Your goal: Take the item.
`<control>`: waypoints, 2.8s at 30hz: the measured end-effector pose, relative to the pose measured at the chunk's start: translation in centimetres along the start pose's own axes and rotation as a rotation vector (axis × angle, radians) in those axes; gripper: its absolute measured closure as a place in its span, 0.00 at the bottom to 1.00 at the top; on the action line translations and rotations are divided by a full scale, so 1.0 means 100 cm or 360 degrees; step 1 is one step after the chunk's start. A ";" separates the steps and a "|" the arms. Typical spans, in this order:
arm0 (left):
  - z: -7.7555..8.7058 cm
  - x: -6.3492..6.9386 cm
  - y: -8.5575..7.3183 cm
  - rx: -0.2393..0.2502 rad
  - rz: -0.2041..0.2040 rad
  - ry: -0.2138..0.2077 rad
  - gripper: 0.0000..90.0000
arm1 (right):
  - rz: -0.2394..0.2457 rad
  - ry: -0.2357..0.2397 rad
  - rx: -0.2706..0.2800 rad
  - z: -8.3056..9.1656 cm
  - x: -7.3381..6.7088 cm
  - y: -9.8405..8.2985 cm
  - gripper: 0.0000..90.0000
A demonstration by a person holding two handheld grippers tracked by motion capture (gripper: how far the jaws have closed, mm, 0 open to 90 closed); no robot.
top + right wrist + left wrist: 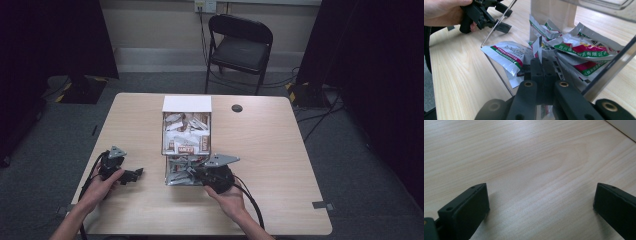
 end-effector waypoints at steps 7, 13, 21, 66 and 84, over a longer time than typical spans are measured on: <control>0.000 0.000 0.000 -0.0001 0.0002 0.0000 0.00 | -0.0005 0.0014 0.0035 0.002 0.000 0.002 1.00; 0.000 0.000 0.000 -0.0002 0.0001 -0.0001 0.00 | -0.0011 0.0023 0.0063 0.005 -0.001 0.003 1.00; 0.000 0.000 0.000 0.0000 0.0000 0.0000 0.00 | -0.0022 0.0043 0.0105 0.009 -0.003 0.007 1.00; 0.000 0.000 0.000 0.0000 0.0000 0.0000 0.00 | -0.0008 0.0092 0.0237 0.038 -0.008 0.018 1.00; 0.000 0.000 0.000 0.0000 0.0000 0.0000 0.00 | -0.0004 0.0099 0.0277 0.053 -0.012 0.021 1.00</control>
Point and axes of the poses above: each handheld gripper's, and its own axes: z roughly backward along the jaws, y roughly out of its top, x roughly to its right, the point moved 3 cm from there along -z, roughly forward along the jaws, and after that the axes turned 4 degrees about y, right-handed, at the moved point
